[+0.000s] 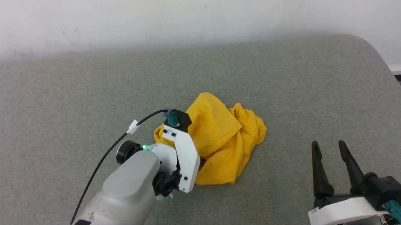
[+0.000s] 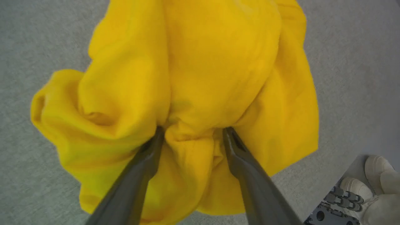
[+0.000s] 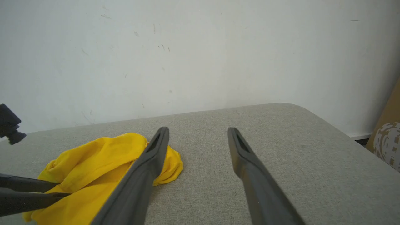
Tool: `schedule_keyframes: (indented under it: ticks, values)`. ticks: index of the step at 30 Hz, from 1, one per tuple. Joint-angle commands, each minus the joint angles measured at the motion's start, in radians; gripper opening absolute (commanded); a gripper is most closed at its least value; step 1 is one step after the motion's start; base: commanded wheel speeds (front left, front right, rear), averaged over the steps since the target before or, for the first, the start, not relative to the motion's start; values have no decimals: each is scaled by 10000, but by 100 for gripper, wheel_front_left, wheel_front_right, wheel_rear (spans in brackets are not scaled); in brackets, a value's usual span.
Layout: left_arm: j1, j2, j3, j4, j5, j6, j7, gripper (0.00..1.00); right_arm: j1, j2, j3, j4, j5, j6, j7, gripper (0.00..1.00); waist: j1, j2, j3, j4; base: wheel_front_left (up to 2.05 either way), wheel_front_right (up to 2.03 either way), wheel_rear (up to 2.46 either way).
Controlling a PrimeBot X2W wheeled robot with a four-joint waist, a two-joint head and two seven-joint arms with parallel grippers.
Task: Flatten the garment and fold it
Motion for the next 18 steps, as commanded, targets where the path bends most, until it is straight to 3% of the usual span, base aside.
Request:
schedule_keyframes:
  ticks: [1, 7, 12, 18]
  values:
    - [110, -3, 40, -171, -29, 138, -361, 100, 104, 13, 23, -23, 12, -19, 37, 100, 0, -1, -44, 145, 0, 0, 0]
    - [245, 163, 908, -1344, -63, 767, -3508, 100, 136, 13, -7, -135, -46, -19, 103, 100, 0, -1, -140, 556, 0, 0, 0]
    - [785, 713, 1519, -2501, 165, 1009, -6301, 100, 207, 13, -90, -259, -135, -19, 187, 100, 0, -1, -270, 912, 0, 0, 0]
    - [2120, 1418, 2392, -4072, 453, 1406, -7329, 100, 320, 13, -213, -402, -203, -19, 301, 100, 0, -1, -399, 1370, 0, 0, 0]
